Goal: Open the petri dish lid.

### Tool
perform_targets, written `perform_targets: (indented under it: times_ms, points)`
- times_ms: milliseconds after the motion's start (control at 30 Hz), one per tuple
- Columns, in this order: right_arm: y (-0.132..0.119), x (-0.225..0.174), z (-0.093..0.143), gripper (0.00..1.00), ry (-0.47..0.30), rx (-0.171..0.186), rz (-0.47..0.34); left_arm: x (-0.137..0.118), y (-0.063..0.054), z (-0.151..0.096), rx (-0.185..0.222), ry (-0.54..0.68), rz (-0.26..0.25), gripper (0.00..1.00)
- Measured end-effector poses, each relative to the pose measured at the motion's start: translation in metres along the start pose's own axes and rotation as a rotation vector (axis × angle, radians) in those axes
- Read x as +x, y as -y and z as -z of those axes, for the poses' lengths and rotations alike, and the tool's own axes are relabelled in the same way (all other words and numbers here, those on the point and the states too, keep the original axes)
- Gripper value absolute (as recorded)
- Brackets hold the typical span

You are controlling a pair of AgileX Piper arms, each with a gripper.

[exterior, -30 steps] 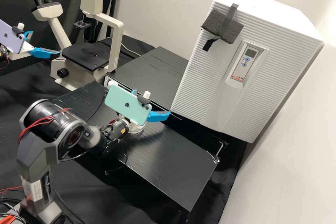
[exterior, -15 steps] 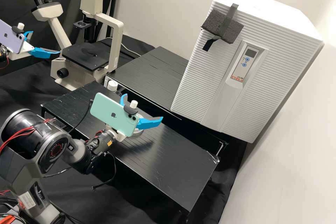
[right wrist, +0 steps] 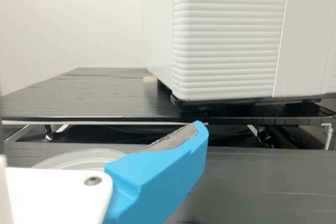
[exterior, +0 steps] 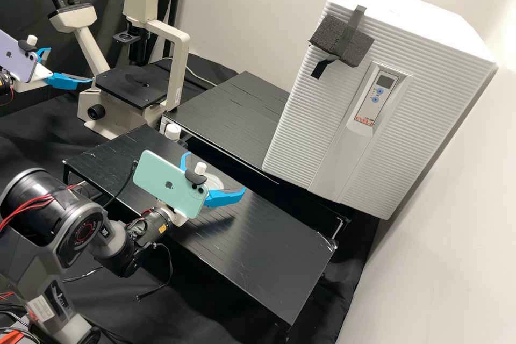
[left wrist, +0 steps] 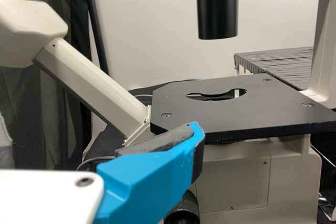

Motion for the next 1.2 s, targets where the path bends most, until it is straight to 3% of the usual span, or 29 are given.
perform_targets:
  times_ms: [333,1200]
  points:
    - [0.009,-0.005,0.008,1.0,-0.045,0.004,0.036,0.0,0.0,0.0,0.0,0.0,0.0,1.0]
    - [0.02,-0.002,0.003,1.0,-0.013,-0.031,0.078,0.0,0.0,0.0,0.0,0.0,0.0,1.0]
